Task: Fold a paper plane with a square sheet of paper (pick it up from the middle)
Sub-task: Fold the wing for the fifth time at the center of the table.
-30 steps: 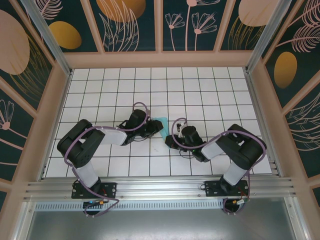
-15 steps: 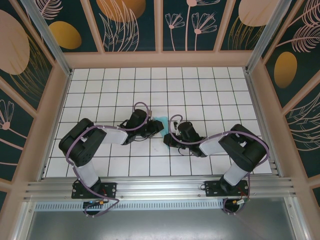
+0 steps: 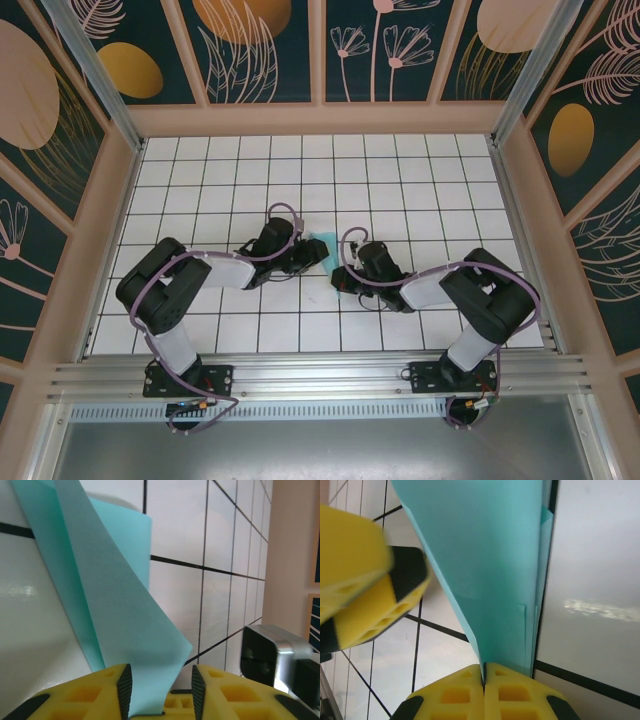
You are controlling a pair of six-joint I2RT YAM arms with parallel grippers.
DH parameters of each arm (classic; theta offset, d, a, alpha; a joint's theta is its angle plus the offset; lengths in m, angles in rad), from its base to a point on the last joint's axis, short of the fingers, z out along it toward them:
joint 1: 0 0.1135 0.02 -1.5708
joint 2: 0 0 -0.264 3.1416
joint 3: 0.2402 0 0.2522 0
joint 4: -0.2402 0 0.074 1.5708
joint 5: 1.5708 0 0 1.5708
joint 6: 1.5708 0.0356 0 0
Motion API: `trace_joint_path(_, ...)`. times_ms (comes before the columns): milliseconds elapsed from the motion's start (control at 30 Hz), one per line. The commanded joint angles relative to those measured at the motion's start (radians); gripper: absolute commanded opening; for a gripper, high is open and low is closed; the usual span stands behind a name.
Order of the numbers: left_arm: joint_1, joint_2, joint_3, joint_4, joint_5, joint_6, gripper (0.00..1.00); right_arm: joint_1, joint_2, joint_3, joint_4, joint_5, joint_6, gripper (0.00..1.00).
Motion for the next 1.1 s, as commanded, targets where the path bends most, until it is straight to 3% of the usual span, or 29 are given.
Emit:
trace_joint_path(0,-0.004,-0.100,-0.025,0.034,-0.039,0.024,0.43,-0.033,-0.012,-0.057,0.132,-0.069,0.088,0.00)
trace_joint_path(167,-0.004,-0.143,-0.057,0.041,-0.077,0.025,0.44,-0.065,0.009,-0.085,0.189,-0.125,0.159,0.00)
trace_joint_path(400,-0.004,-0.078,-0.043,0.104,-0.004,0.005,0.44,-0.102,0.057,-0.048,0.107,-0.209,0.190,0.00)
trace_joint_path(700,-0.004,0.033,0.017,0.169,0.102,-0.001,0.45,-0.116,0.078,-0.010,0.016,-0.232,0.185,0.00)
trace_joint_path(1067,-0.005,0.132,0.078,0.200,0.130,-0.009,0.46,-0.119,0.100,0.010,-0.002,-0.248,0.184,0.00)
